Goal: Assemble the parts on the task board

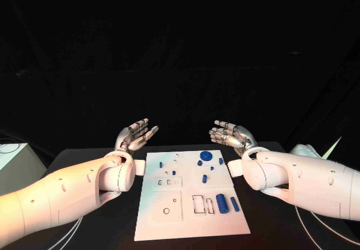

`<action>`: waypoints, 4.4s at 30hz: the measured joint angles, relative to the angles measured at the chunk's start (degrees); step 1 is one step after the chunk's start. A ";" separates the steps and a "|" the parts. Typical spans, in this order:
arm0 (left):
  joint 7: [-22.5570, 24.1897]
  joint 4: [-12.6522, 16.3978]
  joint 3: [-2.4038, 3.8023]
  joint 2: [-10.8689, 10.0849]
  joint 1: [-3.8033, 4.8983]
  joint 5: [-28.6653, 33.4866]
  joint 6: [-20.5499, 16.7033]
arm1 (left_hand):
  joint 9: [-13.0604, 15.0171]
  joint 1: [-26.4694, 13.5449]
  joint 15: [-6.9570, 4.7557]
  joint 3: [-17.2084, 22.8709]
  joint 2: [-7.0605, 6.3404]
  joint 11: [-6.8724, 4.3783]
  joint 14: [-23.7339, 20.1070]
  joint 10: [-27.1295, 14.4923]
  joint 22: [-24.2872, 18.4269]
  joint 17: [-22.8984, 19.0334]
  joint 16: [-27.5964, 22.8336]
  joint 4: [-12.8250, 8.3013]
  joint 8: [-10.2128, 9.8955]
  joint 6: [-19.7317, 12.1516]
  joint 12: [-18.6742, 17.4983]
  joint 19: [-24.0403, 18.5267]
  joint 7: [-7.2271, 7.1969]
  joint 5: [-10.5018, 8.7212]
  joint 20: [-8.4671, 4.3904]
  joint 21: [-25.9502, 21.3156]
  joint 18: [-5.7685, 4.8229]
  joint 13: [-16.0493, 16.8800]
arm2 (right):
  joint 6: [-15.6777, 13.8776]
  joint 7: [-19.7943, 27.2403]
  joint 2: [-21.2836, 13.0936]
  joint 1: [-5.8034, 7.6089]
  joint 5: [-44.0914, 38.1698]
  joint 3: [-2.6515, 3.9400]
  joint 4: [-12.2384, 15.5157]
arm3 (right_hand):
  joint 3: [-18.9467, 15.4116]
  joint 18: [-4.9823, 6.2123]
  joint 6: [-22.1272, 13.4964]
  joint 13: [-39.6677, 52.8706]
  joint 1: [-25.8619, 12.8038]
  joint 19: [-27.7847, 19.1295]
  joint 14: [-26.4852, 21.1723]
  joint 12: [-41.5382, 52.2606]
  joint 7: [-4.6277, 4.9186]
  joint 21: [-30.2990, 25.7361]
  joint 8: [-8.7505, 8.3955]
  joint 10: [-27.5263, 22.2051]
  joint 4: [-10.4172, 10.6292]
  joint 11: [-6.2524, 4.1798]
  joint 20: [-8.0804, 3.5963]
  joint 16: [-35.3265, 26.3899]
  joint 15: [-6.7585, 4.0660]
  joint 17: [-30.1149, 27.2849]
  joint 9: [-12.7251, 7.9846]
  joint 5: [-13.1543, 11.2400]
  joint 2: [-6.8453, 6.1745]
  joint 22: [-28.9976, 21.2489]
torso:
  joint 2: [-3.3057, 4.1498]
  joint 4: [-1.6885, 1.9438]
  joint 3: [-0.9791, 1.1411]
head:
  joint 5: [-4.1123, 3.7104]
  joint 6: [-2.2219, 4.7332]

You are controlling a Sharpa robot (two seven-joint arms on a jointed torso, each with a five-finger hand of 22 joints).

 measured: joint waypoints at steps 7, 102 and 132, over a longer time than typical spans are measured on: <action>0.71 -0.01 -0.06 -0.35 0.20 -0.68 3.26 | 0.55 1.80 0.56 0.16 0.33 0.71 5.70 4.28 0.65 0.79 1.17 0.47 0.85 3.30 0.59 5.13 0.22 0.00 0.30 1.56 -0.01 0.33 | 5.68 -2.25 0.19 1.68 -3.00 -1.40 -1.55 | 1.50 0.90 8.54 0.47 3.70 7.49 8.08 0.67 0.89 1.45 1.93 10.21 -1.50 -0.73 0.19 1.36 -1.01 0.79 1.40 -1.53 -0.09 0.52 | 0.04 -0.01 -0.02 | -0.04 -0.04; -5.77 24.38 2.68 -18.22 4.32 -9.70 15.36 | 3.51 -0.21 -6.77 6.56 -2.08 -0.90 32.10 31.93 29.50 31.07 44.46 -5.62 5.17 23.51 1.91 22.04 3.51 -0.01 -4.95 50.91 3.07 1.60 | 15.48 -33.68 5.06 7.36 -88.50 -0.95 -7.01 | 5.11 -4.93 31.03 6.80 3.51 49.47 43.10 1.55 -0.82 77.65 6.65 31.86 2.00 -8.80 -10.59 74.55 -12.07 65.68 11.55 2.36 -8.91 71.59 | 13.30 2.74 -0.69 | -2.43 0.09; -6.34 24.71 2.69 -18.54 4.68 -9.70 16.11 | 3.49 -0.21 -6.77 6.72 -2.08 -1.11 32.10 31.73 29.70 30.97 44.68 -5.79 5.17 23.51 1.91 22.04 3.51 -0.01 -4.95 51.15 3.07 1.60 | 14.84 -34.41 5.89 7.47 -89.04 -0.88 -7.38 | 6.35 -4.94 34.04 8.14 4.78 49.68 43.20 3.12 -1.79 78.18 9.47 35.26 1.87 -9.94 -10.84 75.22 -12.80 66.09 14.77 0.11 -6.01 71.62 | 13.77 2.70 -0.68 | -2.41 0.00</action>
